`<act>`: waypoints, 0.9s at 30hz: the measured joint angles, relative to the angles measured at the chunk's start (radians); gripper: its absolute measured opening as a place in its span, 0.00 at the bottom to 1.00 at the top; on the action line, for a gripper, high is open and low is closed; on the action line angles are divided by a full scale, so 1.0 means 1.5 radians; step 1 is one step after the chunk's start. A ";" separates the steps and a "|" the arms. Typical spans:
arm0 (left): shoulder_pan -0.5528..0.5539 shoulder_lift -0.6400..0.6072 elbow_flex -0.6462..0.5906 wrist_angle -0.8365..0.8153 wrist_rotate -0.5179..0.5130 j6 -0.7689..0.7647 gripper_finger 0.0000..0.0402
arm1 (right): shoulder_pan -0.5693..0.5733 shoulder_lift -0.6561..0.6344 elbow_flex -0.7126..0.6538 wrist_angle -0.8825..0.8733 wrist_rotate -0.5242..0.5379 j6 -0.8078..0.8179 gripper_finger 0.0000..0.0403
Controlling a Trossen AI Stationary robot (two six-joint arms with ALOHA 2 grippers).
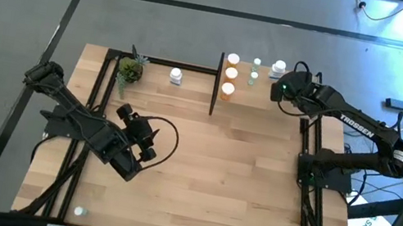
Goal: Pick and place medicine bottles onto shelf by color
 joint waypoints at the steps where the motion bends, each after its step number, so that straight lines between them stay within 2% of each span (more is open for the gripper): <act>1: 0.000 0.000 0.000 0.000 0.000 0.000 0.52 | 0.000 0.000 0.000 0.000 0.000 0.002 0.30; 27: 0.000 0.000 0.000 0.000 0.000 0.000 0.52 | -0.007 0.001 0.000 0.000 0.013 0.018 0.30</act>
